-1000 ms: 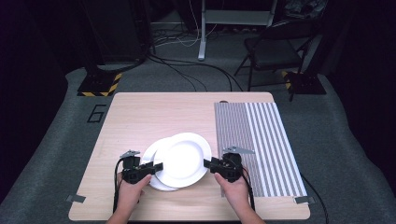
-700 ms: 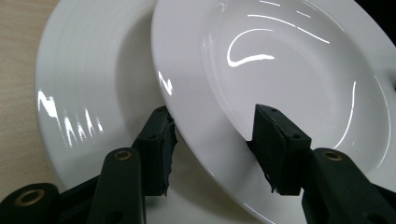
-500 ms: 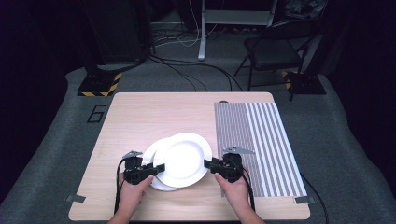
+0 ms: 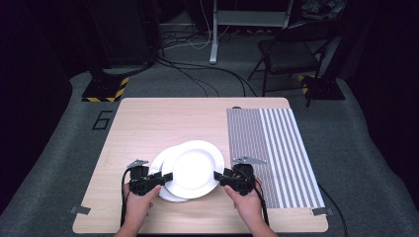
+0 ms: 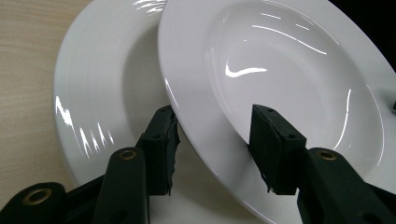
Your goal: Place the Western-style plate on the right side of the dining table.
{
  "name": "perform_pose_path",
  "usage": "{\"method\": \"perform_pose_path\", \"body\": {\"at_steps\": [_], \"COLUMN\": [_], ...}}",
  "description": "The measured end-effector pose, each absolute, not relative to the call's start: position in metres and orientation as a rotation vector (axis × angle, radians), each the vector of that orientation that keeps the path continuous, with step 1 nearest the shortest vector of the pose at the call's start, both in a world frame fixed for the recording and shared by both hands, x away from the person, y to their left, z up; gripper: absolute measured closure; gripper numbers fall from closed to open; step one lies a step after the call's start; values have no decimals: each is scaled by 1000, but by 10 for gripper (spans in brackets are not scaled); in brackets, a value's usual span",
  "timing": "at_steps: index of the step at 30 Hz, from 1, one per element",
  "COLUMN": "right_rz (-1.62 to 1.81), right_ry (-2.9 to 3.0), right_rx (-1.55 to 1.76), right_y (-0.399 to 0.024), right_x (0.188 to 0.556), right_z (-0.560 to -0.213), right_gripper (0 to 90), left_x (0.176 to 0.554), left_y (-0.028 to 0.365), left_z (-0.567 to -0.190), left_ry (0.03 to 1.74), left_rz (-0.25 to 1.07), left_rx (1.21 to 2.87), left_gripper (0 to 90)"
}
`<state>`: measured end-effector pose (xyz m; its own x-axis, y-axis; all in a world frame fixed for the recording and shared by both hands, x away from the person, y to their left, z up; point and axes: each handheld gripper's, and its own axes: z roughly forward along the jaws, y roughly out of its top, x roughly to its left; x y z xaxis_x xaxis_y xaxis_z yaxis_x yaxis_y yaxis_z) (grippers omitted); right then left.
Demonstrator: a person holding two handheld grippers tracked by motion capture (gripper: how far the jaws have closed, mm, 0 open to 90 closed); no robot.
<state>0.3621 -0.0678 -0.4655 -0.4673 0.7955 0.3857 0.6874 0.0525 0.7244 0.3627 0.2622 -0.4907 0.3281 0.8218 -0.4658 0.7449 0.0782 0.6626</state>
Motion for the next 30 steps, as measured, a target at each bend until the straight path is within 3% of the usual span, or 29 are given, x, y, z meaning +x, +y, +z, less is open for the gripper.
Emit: {"method": "perform_pose_path", "body": {"at_steps": [30], "right_rz": [1347], "right_ry": [2210], "right_rx": [1548], "right_y": [-65], "right_x": [363], "right_z": [-471], "right_gripper": [505], "left_x": [352], "left_y": [256], "left_z": [-475], "left_ry": [1409], "left_rz": [200], "left_rx": [1673], "left_gripper": [561]}}
